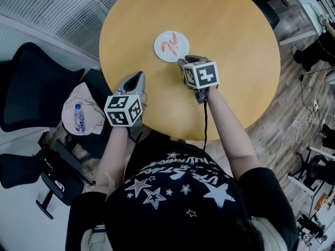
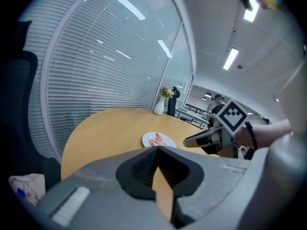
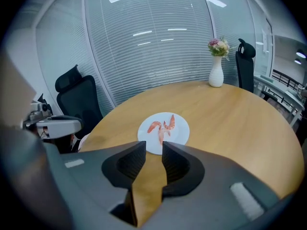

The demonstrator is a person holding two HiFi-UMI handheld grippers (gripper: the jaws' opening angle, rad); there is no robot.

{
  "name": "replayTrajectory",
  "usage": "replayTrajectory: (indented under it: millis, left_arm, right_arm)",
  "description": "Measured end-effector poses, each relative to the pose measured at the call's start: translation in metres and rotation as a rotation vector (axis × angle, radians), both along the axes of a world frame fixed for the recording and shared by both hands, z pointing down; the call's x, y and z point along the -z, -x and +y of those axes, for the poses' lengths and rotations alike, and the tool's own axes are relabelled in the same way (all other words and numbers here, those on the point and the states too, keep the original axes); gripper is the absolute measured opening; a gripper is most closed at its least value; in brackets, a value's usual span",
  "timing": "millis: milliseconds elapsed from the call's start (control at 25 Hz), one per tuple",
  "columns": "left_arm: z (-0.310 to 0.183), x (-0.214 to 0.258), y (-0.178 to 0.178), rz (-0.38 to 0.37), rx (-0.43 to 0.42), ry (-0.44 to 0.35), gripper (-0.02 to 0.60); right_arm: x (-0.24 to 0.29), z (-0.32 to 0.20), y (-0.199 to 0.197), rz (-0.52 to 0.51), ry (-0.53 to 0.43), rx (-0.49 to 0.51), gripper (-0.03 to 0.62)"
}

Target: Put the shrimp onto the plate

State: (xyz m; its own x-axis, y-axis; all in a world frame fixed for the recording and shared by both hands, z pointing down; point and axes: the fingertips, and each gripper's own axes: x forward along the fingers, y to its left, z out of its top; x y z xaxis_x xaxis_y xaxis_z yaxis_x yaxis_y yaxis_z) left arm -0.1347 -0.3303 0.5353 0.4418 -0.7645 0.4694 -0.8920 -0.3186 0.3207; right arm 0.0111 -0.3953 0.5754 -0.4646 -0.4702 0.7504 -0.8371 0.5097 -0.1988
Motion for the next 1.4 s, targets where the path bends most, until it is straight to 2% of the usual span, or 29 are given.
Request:
replayTrajectory:
  millis: [600, 1080, 1400]
  left_arm:
    - [0.070, 0.050, -0.040, -0.013, -0.019, -0.095, 0.002]
    - [0.148, 0.088, -0.079, -0.009, -0.029, -0.173, 0.002]
    - [0.215, 0.098, -0.099, -0.023, -0.012, -0.196, 0.002]
  right_arm:
    - [0.064, 0.073, -0.045, -0.078, -0.157, -0.059, 0.072]
    - [0.108, 0.163, -0.080, -0.110, -0.248, -0.058, 0.032]
    - [0.110, 0.226, -0.094, -0.144, -0.276, -0.019, 0.003]
